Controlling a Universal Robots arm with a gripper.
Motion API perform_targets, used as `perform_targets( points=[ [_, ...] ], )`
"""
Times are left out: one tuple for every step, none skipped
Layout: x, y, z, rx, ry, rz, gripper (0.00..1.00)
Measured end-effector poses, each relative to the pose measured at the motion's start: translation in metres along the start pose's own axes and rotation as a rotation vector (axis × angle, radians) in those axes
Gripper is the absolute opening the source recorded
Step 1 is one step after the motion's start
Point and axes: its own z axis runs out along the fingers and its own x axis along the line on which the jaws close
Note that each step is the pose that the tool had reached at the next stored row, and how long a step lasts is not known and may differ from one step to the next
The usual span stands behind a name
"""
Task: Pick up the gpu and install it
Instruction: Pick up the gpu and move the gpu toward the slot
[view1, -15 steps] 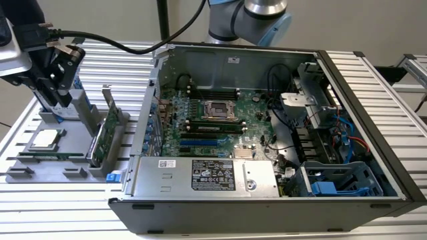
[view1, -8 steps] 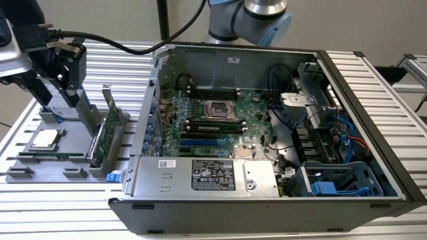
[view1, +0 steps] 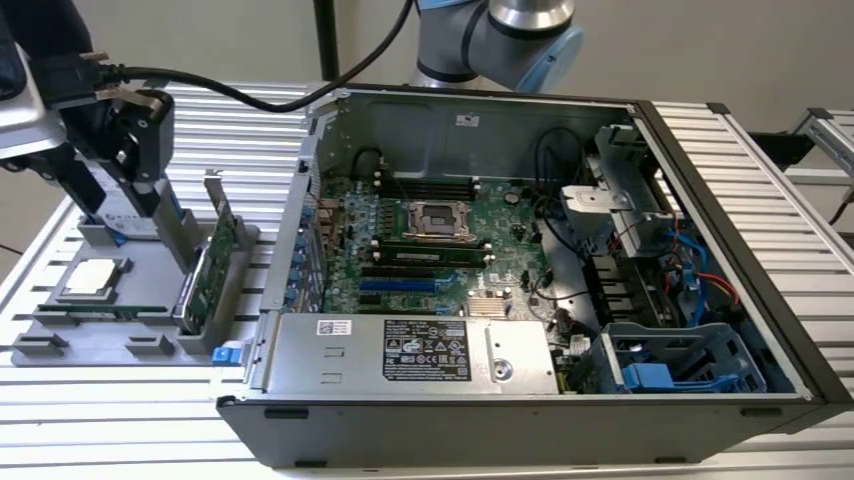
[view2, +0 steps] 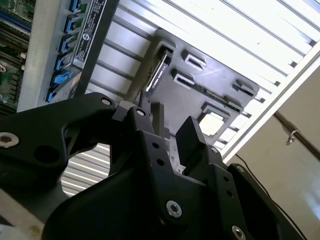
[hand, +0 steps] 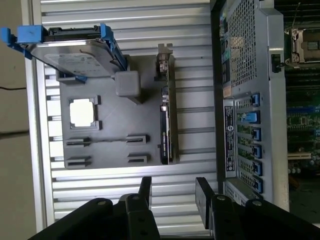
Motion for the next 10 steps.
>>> perform_targets(
  points=[
    [0.0000,0.0000,0.0005,0.0003,0.0000,0.000,1.00],
    [0.0000,-0.0001,0.0010,0.0005,0.0000,0.000,1.00],
    [0.0000,-0.0001,0.0014,0.0005,0.0000,0.000,1.00],
    [0.0000,-0.0001,0.0019,0.0005,-0.0001,0.000,1.00],
    [0.0000,-0.0001,0.0024,0.0005,0.0000,0.000,1.00],
    [0.0001,-0.0001,0.0028,0.0005,-0.0001,0.000,1.00],
    [0.0001,-0.0001,0.0033,0.0005,-0.0001,0.000,1.00],
    [0.0001,-0.0002,0.0039,0.0005,-0.0001,0.000,1.00],
    [0.0001,-0.0002,0.0044,0.0005,-0.0001,0.000,1.00],
    [0.0001,-0.0002,0.0049,0.0007,0.0000,0.000,1.00]
  ],
)
